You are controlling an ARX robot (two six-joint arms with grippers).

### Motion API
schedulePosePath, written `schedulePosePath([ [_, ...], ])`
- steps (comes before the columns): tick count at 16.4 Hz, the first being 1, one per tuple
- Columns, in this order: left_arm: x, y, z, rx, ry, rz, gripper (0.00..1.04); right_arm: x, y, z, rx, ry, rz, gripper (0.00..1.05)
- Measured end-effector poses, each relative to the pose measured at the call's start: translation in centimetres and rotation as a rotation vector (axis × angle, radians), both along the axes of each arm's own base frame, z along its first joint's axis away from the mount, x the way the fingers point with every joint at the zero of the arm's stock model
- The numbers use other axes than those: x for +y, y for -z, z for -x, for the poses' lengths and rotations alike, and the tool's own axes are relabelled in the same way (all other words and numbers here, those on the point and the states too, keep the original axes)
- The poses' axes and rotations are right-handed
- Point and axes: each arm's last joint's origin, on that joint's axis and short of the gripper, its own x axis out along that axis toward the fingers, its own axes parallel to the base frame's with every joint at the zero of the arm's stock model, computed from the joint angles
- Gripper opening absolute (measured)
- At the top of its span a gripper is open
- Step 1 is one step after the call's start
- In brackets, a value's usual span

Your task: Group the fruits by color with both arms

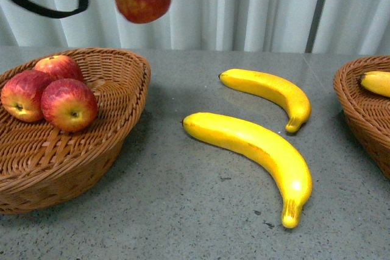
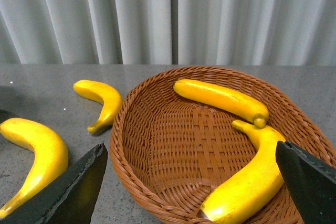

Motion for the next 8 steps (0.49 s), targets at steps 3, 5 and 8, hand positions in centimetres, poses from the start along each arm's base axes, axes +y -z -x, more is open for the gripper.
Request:
schedulePosePath([
  [3, 2.1, 1.1, 4.9, 0.038, -0.104, 0.028, 0.63, 0.0, 0.0, 0.0, 0.000, 0.000, 0.000, 0.98],
  [5, 2.9, 1.6, 7.9, 0.038, -0.133, 0.013, 0.63, 0.0, 0.0, 0.0, 0.000, 0.000, 0.000, 0.98],
  [8, 5.0, 5.1, 8.5, 0.110, -0.239, -0.070, 0.63, 0.0, 0.0, 0.0, 0.000, 0.000, 0.000, 0.98],
])
